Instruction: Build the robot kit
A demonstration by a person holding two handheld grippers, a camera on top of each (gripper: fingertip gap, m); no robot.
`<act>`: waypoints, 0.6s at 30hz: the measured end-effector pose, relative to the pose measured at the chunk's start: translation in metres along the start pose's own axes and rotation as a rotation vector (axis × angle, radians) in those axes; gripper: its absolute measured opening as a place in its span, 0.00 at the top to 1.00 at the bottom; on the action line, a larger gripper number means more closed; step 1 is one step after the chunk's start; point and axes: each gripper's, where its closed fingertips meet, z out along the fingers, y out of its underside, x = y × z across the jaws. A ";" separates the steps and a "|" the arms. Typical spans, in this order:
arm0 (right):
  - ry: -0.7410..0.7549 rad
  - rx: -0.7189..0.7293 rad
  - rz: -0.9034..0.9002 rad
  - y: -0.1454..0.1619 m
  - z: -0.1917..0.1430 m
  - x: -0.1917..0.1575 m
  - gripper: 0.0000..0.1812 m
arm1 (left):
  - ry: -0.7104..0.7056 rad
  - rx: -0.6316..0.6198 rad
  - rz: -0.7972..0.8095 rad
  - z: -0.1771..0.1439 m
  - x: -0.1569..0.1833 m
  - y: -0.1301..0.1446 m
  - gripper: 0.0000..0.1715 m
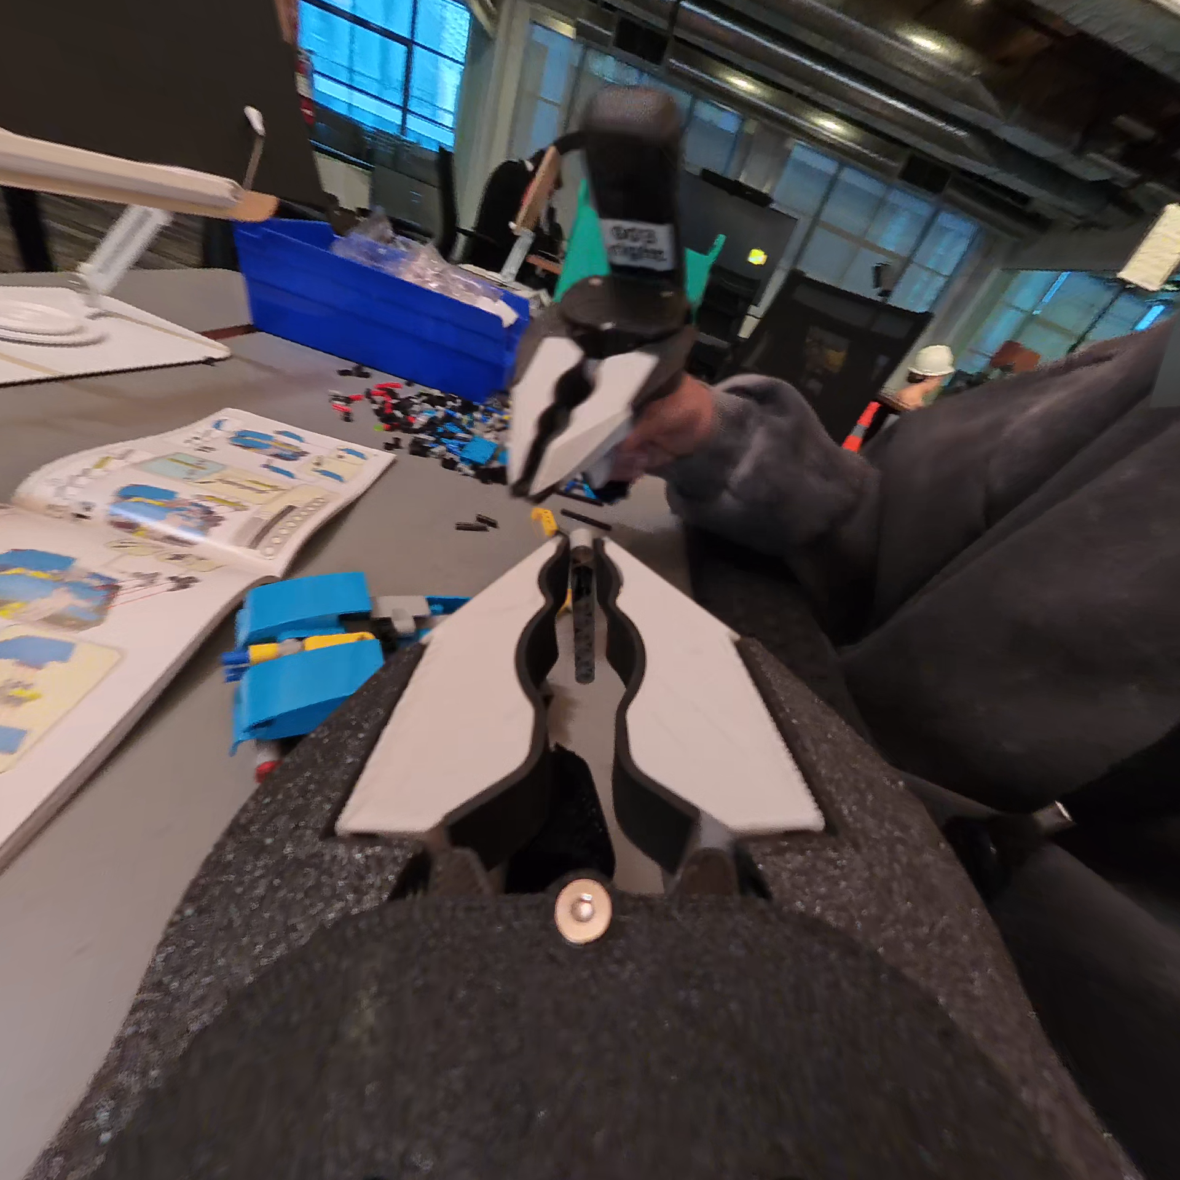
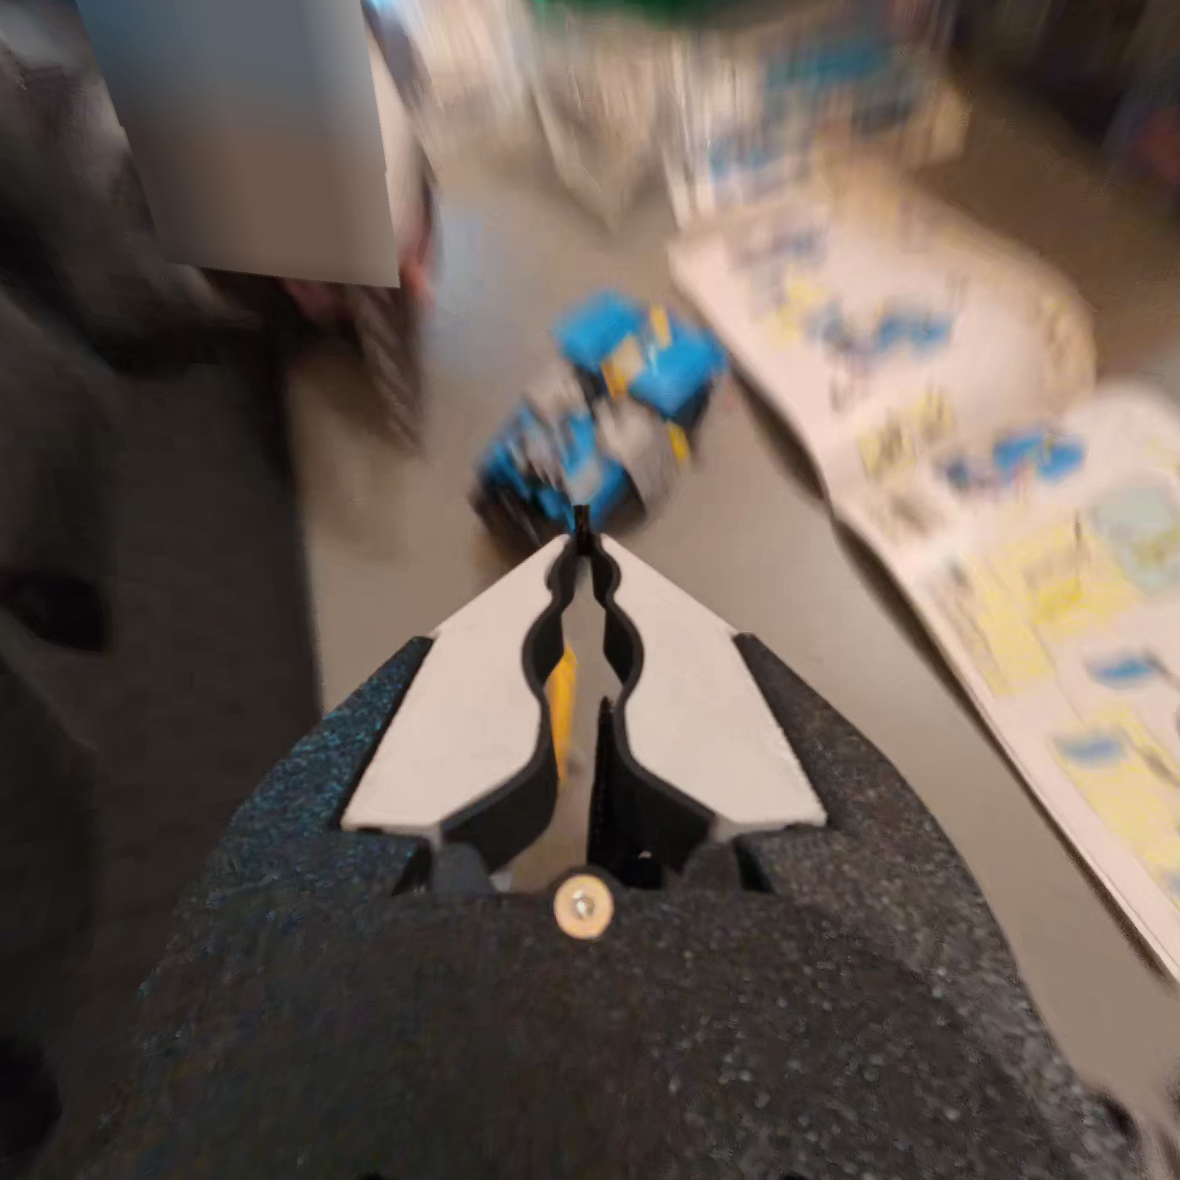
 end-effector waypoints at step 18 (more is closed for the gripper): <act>-0.087 0.347 0.008 -0.065 0.046 -0.066 0.98 | -0.113 0.031 0.102 -0.006 -0.008 -0.010 0.96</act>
